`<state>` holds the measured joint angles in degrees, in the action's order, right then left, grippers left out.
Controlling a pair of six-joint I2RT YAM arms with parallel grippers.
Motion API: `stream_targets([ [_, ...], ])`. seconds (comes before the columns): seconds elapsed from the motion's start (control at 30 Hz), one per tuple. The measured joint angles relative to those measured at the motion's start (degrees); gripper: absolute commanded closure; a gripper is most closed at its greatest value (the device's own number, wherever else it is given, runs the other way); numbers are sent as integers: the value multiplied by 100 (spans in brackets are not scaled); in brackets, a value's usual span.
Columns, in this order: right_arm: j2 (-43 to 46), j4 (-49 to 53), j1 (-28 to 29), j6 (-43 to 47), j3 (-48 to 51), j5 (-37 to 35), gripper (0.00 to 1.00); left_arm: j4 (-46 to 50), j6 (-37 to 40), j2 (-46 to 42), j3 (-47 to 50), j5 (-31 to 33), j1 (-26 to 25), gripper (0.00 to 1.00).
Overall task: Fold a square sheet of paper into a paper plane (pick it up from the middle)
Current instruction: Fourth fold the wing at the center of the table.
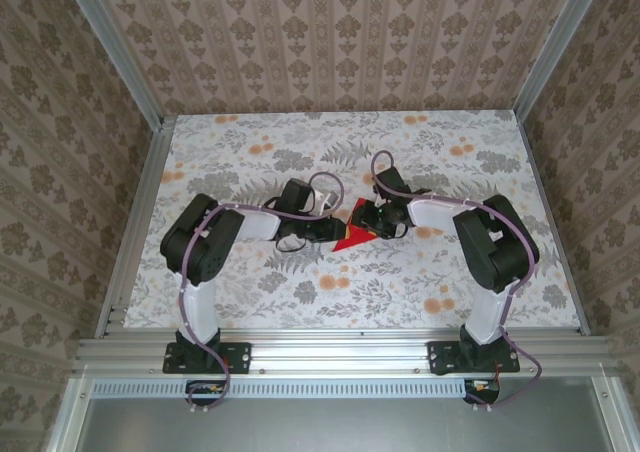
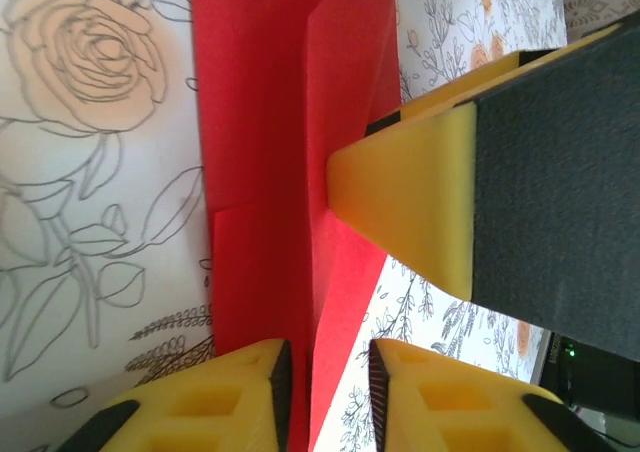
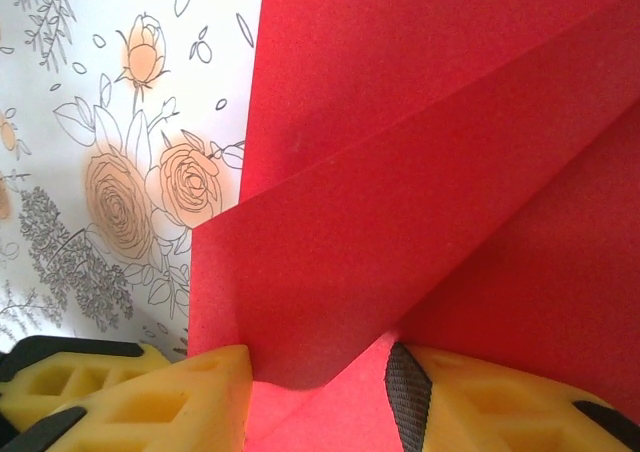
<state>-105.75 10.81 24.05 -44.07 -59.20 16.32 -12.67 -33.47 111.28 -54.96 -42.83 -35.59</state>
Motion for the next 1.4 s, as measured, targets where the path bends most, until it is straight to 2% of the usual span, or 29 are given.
stream_targets([
  [0.3,-52,358,94,-76,-216,-317,52,284,2,-654,85,533,0,68],
  [0.43,-83,466,105,-153,-282,-411,52,236,0,-713,188,669,-15,73],
  [0.97,-273,933,179,-313,-629,-612,52,74,96,-590,151,529,-260,85],
  [1.4,-339,1054,205,-411,-726,-678,51,538,225,-321,-20,540,-275,89],
])
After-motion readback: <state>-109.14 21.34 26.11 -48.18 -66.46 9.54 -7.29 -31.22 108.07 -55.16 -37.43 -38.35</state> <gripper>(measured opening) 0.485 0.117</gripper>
